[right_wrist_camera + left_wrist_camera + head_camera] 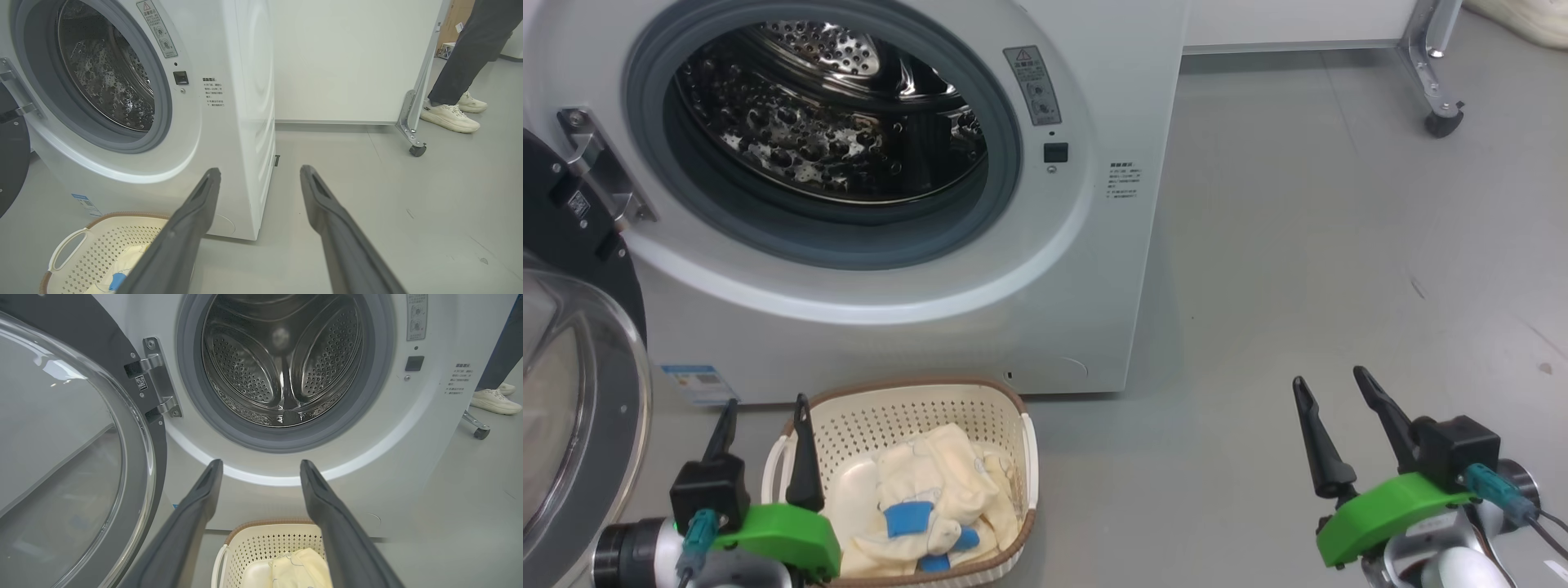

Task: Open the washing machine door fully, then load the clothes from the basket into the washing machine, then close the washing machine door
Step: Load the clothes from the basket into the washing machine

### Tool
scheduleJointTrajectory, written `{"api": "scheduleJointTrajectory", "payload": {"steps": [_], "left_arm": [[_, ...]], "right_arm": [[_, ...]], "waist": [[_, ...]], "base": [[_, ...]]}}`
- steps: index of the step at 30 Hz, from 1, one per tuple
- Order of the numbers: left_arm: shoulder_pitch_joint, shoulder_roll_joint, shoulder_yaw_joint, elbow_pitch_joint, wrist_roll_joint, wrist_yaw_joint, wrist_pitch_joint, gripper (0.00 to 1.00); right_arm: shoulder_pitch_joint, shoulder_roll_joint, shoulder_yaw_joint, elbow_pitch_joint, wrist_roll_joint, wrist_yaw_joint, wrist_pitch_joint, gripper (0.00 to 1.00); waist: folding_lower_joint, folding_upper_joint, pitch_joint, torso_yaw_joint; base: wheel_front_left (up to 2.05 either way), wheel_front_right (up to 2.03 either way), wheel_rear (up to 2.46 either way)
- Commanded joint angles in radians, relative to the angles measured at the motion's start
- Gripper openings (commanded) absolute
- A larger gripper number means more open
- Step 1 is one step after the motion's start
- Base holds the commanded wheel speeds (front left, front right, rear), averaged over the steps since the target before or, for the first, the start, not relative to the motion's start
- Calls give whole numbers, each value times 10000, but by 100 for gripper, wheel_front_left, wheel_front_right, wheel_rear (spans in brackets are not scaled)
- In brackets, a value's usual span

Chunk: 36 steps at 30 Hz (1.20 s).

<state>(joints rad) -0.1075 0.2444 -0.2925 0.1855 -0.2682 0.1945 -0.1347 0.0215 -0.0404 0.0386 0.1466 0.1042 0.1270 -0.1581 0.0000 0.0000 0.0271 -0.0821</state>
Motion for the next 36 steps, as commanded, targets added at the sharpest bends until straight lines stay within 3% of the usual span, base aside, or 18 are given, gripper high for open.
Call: {"api": "scheduleJointTrajectory", "payload": {"steps": [1,22,36], "left_arm": [[-546,275,389,-291,44,62,-90,100],[-742,237,208,89,-214,-20,-112,100],[-2051,-88,-252,1377,-336,-511,-18,100]], "right_arm": [[-431,-98,214,-268,45,37,-82,100],[-661,-98,271,-91,70,37,-173,100],[-1243,-98,257,-250,114,37,-294,100]], "waist": [[0,0,17,12],[0,0,294,90],[0,0,1680,119]], "base": [[96,-96,0],[15,-15,0],[0,0,0]]}}
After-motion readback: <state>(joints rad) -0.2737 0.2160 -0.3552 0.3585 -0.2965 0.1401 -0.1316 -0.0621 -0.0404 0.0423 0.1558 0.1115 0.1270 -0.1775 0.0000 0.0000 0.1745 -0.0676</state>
